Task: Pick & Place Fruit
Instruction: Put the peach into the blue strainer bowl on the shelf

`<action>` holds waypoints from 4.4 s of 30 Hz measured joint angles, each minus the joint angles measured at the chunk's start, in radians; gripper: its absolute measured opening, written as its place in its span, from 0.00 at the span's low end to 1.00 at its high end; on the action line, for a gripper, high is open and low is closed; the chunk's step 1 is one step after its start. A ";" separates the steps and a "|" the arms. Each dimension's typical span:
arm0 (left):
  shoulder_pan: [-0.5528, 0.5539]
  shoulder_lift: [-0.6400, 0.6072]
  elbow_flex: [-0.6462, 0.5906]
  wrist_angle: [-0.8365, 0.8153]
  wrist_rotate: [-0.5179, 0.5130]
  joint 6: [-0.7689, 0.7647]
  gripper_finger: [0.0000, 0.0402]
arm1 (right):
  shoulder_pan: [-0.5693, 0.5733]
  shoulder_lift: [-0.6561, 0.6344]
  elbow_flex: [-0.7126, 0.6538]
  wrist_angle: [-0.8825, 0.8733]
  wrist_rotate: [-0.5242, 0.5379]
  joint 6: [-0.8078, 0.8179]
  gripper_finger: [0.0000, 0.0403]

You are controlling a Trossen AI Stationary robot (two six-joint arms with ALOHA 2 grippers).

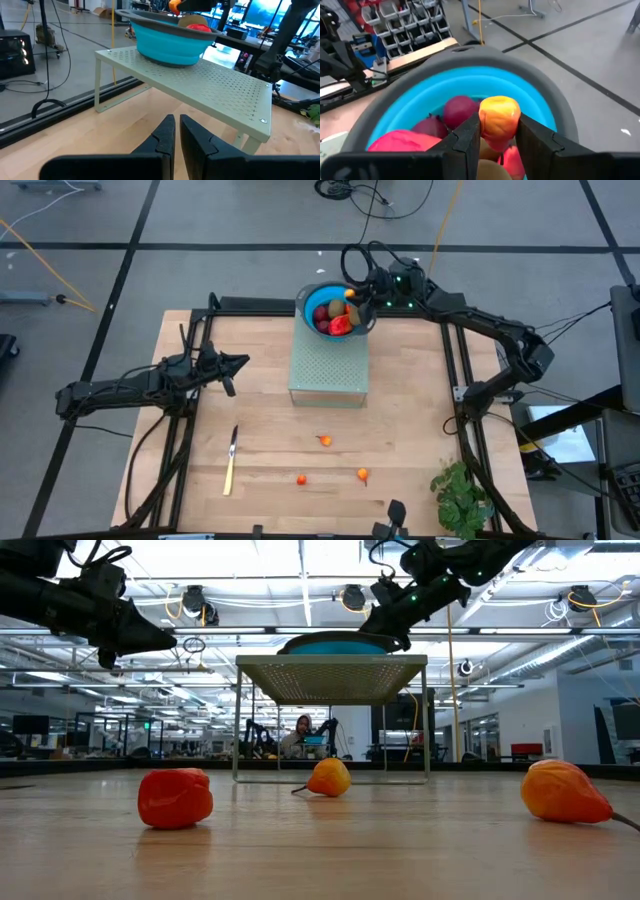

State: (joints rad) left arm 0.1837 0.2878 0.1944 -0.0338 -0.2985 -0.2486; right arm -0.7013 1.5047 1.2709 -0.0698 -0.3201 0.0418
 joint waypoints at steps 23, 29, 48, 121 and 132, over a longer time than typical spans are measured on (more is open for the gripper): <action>0.000 0.000 0.000 0.000 0.000 -0.001 0.06 | -0.005 0.003 0.000 -0.051 0.000 0.036 0.26; 0.000 0.000 0.000 0.000 0.000 -0.002 0.06 | -0.005 0.003 0.000 -0.054 0.000 0.036 0.26; 0.000 0.000 0.000 0.000 0.000 -0.003 0.06 | -0.004 -0.005 -0.001 -0.021 -0.001 0.056 0.44; -0.070 0.174 0.081 0.294 -0.033 0.044 0.06 | 0.200 -1.189 -0.732 -0.062 0.106 -0.023 0.00; -0.181 0.502 0.362 0.191 -0.042 0.146 0.06 | 0.200 -1.334 -0.788 -0.087 0.106 -0.027 0.00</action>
State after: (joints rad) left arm 0.0023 0.7899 0.5564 0.1574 -0.3401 -0.1024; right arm -0.5018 0.1710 0.4824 -0.1568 -0.2146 0.0144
